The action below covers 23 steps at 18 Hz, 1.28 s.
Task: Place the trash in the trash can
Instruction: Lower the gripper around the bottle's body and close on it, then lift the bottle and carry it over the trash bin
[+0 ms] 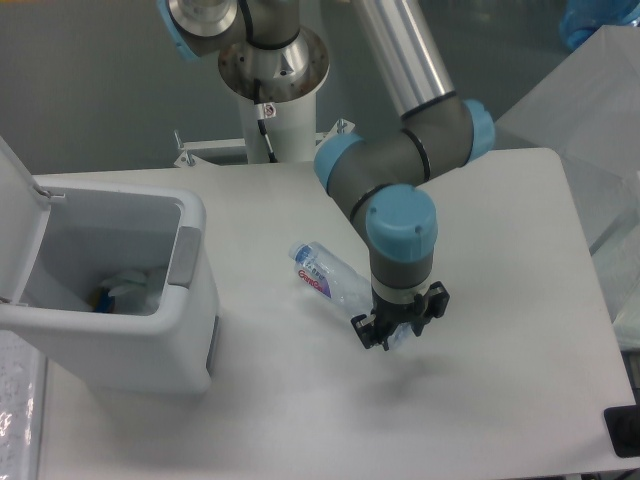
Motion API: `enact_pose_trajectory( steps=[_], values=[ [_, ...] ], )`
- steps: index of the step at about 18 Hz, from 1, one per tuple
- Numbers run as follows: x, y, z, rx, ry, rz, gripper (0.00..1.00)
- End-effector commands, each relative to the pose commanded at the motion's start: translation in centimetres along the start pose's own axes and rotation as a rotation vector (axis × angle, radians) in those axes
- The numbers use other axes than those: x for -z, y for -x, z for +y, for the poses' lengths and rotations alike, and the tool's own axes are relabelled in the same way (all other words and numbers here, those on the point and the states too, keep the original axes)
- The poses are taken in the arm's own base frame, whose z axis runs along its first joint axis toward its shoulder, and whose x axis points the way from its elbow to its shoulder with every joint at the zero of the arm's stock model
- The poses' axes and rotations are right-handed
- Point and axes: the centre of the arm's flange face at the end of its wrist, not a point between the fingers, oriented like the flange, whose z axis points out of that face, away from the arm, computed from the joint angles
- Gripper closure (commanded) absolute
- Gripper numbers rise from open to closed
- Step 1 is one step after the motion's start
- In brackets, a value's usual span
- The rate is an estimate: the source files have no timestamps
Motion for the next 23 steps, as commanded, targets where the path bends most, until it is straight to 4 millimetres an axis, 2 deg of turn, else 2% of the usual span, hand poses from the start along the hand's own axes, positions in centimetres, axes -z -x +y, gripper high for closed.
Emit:
enact_pose_trajectory(
  steps=[3, 8, 12, 16, 20, 23],
  values=[
    [5.6, -1.2, -3.1, -0.012, -0.149, 0.075, 0.45],
    [13.3, -1.5, -7.1, -0.03, -0.358, 0.144, 0.45],
    [18.6, -1.7, -8.9, -0.051, -0.499, 0.191, 0.46],
    [23.7, -2.2, -8.5, -0.073, -0.582, 0.242, 0.46],
    [27.1, -3.2, -7.6, -0.105, -0.632, 0.331, 0.48],
    [28.6, -6.3, -6.3, -0.149, -0.638, 0.374, 0.48]
  ],
)
